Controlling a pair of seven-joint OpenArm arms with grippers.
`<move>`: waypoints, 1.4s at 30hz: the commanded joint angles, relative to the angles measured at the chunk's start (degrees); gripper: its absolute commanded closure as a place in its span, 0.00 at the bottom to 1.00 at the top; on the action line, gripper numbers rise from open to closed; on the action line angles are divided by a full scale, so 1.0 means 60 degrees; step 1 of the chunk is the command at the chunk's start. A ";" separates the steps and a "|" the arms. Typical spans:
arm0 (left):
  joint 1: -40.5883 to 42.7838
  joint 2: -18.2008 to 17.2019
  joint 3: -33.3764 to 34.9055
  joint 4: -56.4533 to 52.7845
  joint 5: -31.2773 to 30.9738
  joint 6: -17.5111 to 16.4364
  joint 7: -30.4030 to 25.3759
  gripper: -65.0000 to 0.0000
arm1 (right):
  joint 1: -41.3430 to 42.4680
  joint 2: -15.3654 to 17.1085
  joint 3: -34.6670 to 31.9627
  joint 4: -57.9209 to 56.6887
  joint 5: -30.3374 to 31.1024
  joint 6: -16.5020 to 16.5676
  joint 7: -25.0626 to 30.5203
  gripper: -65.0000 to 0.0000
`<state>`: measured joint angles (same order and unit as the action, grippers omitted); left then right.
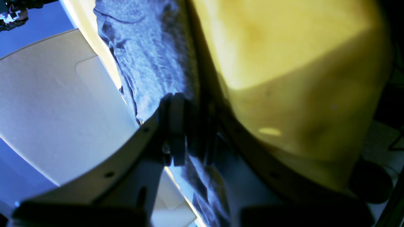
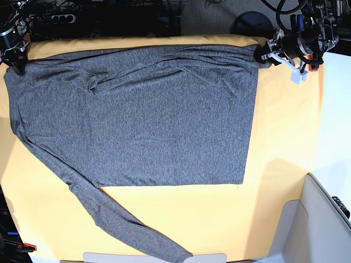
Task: Fold the T-shirt properly
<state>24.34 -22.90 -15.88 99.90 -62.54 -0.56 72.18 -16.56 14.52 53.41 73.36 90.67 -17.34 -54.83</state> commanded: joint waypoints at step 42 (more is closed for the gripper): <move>0.0991 -0.0045 -0.0467 0.0178 -0.0133 -0.0002 -0.0023 0.79 | -0.2567 -0.0216 -0.0088 -0.0161 -0.0946 0.0480 -0.0569 0.82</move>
<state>29.56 -22.52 -17.93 100.51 -64.45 -1.10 71.18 -32.32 10.52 52.34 70.50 83.07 -15.88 -57.58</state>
